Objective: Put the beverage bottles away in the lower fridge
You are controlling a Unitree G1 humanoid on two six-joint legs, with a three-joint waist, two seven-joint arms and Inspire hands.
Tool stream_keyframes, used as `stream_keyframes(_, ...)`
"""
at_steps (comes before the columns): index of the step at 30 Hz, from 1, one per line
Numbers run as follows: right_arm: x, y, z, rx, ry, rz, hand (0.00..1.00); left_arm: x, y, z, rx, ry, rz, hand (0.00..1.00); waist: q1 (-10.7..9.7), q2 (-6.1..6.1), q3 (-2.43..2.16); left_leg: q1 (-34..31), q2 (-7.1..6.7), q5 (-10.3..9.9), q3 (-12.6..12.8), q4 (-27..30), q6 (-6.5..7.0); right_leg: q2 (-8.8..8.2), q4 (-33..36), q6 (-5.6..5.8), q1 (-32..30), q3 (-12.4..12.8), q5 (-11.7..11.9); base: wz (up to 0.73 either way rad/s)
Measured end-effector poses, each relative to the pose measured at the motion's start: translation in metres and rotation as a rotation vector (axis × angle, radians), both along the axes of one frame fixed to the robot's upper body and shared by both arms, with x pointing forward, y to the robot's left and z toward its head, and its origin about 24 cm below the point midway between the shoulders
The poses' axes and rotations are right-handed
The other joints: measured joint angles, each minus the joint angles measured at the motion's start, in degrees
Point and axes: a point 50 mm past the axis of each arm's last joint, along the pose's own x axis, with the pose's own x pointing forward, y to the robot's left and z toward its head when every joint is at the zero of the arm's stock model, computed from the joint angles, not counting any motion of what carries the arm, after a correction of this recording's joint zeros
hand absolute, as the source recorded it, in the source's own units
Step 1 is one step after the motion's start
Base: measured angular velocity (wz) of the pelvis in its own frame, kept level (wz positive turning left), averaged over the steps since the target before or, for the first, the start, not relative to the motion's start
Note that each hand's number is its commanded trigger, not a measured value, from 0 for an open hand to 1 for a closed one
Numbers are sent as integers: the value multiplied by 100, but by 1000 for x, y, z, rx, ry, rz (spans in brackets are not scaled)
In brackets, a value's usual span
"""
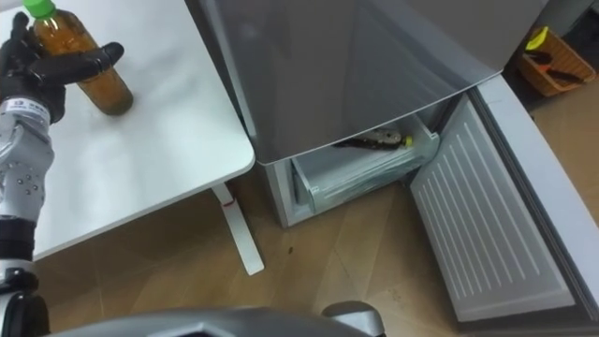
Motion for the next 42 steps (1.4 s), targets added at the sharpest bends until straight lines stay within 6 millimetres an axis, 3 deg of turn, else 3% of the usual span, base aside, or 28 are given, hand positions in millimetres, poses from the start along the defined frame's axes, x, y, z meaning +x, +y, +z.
stream_keyframes(3,-2,0,0,0,8,-2,0,1,0,0,0,6,-2,0,-1,4,-3,22,-1,0,1,-3,0,0,1,-1,31,11,2,0)
stream_keyframes(4,-2,0,0,-1,6,0,0,2,-1,1,-1,5,-4,8,8,3,-3,31,-1,0,1,0,0,-1,3,-2,29,14,4,0)
stream_keyframes(5,-2,0,0,-2,5,1,0,3,-1,2,-1,3,-6,52,11,1,-4,40,-1,0,1,0,0,-1,4,-3,30,14,7,0)
stream_keyframes(6,-2,0,1,-3,4,1,0,3,-1,2,-1,3,-6,55,11,-1,-4,50,-1,0,1,-1,0,-1,3,-4,31,14,8,0)
stream_keyframes(8,-2,-1,1,-5,-2,3,0,4,-1,2,-3,7,-6,97,9,-2,-2,95,1,0,2,-5,0,1,-2,-4,54,6,8,-4)
stream_keyframes(9,-1,-1,1,-6,-5,4,0,5,-1,3,-3,6,-7,100,8,0,-1,92,1,0,5,-4,0,0,-2,-4,50,7,8,0)
stream_keyframes(16,-2,-3,2,-12,-8,6,0,6,4,8,14,1,-6,100,-3,34,0,80,46,0,129,-4,-1,11,13,-15,43,23,30,-2)
stream_keyframes(27,-1,-11,5,-35,-29,15,0,7,8,-6,-36,64,4,100,-29,29,-7,33,42,-1,149,5,-4,18,39,-15,23,27,30,0)
stream_keyframes(37,3,-12,5,-42,-52,8,0,9,6,-4,-52,51,3,100,-39,-73,-31,34,48,0,269,7,-5,12,3,-14,20,34,30,0)
stream_keyframes(42,3,-13,5,-58,-58,2,0,9,7,-3,-54,50,8,100,-44,-98,-21,32,55,0,272,7,-5,15,4,-16,6,30,32,0)
